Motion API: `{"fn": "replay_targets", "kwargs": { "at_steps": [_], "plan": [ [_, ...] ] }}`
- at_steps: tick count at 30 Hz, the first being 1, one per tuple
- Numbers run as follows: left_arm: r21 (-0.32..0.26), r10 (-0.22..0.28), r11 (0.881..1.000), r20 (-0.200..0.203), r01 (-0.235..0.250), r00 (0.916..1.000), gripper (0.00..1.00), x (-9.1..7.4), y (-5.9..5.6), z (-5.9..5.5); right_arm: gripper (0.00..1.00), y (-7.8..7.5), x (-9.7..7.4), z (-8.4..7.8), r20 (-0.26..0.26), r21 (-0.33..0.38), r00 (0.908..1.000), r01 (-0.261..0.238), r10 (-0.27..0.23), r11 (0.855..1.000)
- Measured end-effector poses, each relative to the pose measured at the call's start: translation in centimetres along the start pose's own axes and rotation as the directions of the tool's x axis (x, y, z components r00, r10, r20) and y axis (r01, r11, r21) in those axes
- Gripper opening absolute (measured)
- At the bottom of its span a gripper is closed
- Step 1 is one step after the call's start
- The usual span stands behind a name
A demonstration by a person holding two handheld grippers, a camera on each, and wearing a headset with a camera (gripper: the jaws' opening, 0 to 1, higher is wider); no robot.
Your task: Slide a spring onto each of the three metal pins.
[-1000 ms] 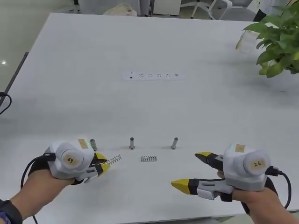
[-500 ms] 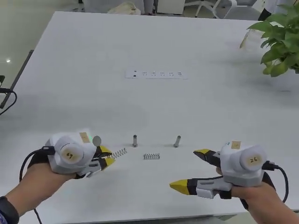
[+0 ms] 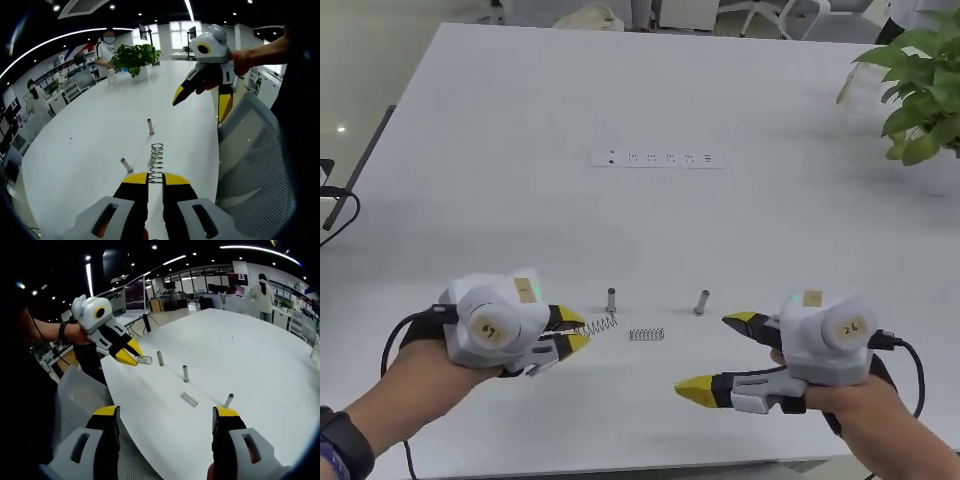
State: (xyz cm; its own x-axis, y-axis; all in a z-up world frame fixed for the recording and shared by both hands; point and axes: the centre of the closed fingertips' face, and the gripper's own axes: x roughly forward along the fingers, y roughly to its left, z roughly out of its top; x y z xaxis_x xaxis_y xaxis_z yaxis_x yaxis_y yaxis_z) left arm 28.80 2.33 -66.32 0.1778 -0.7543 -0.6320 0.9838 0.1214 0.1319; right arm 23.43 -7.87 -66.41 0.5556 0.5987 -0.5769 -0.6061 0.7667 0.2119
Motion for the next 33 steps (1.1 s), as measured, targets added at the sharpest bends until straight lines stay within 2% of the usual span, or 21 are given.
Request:
{"fn": "replay_targets", "kwargs": {
  "at_steps": [7, 10, 15, 25, 30, 33],
  "plan": [
    [0.035, -0.021, 0.999, 0.015, 0.020, 0.9997, 0.02, 0.2, -0.8, 1.3, 0.68, 0.4, 0.5, 0.7, 0.009, -0.016, 0.9996, -0.027, 0.027, 1.000],
    [0.051, -0.034, 0.998, 0.015, 0.033, 0.9993, 0.02, 0.5, -1.3, 1.7, 0.65, 0.7, 0.7, 1.4, 0.029, -0.015, 0.9989, -0.038, 0.038, 0.999],
    [0.069, -0.054, 0.996, 0.027, 0.052, 0.9982, 0.02, 0.7, -2.2, 2.6, 0.59, 1.4, 1.1, 1.7, 0.029, -0.030, 0.9971, -0.069, 0.070, 0.997],
    [0.102, -0.099, 0.990, 0.030, 0.095, 0.9947, 0.02, 1.4, -4.2, 3.3, 0.47, 2.6, 1.5, 2.2, 0.043, -0.048, 0.9910, -0.125, 0.127, 0.991],
    [0.124, -0.123, 0.985, 0.029, 0.119, 0.9920, 0.02, 1.5, -5.1, 3.6, 0.38, 3.2, 1.5, 2.5, 0.054, -0.067, 0.9863, -0.152, 0.156, 0.986],
    [0.138, -0.130, 0.982, 0.029, 0.125, 0.9910, 0.02, 1.6, -5.4, 3.8, 0.36, 3.7, 1.6, 2.5, 0.048, -0.075, 0.9835, -0.171, 0.174, 0.983]
  ]
}}
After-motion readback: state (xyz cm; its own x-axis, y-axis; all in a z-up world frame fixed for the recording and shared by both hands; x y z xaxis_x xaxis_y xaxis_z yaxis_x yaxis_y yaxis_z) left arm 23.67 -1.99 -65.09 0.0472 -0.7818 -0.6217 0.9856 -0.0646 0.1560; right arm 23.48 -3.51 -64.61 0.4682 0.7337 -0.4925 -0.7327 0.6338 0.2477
